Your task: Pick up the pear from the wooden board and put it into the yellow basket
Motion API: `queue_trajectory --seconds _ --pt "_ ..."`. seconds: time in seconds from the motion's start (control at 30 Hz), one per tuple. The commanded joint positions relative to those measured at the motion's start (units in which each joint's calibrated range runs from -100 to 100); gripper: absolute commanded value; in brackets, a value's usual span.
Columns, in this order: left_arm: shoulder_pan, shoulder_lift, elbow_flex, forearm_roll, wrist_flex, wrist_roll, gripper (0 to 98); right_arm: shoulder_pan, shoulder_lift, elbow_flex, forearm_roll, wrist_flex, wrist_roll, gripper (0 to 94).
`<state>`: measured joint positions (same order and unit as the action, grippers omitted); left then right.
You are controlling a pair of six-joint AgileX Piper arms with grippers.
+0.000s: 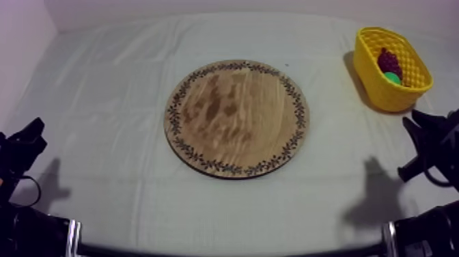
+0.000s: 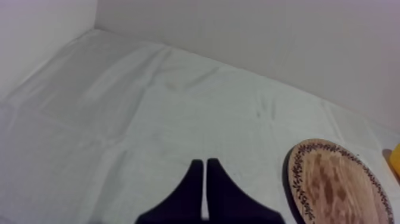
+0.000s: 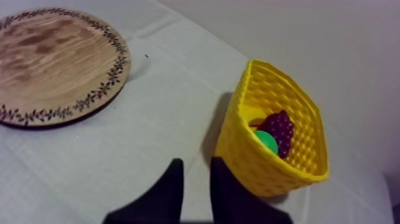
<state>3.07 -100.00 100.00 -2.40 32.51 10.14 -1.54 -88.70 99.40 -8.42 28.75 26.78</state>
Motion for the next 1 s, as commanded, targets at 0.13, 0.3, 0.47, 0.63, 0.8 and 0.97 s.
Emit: queue_trajectory --seconds 0.13,0.3,0.47,0.63,0.8,0.97 --pt "0.0 0.0 0.0 -0.02 0.0 0.0 0.1 -0.4 -6.5 -0.4 6.2 9.2 -16.7 2.8" --pt "0.0 0.0 0.0 -0.02 0.0 0.0 0.1 -0.5 -6.9 0.0 6.9 9.2 -17.2 2.4" --pt "0.0 0.0 0.0 -0.02 0.0 0.0 0.1 -0.5 -7.0 0.2 7.0 8.4 -16.3 1.4" --pt "0.0 0.0 0.0 -0.02 0.0 0.0 0.1 -0.5 -7.0 0.4 7.1 8.3 -15.5 0.7" --pt "0.0 0.0 0.0 -0.02 0.0 0.0 0.1 -0.5 -7.0 0.4 7.1 8.3 -15.4 0.6" --pt "0.0 0.0 0.0 -0.02 0.0 0.0 0.1 -0.5 -7.0 0.4 7.1 8.3 -15.4 0.6"
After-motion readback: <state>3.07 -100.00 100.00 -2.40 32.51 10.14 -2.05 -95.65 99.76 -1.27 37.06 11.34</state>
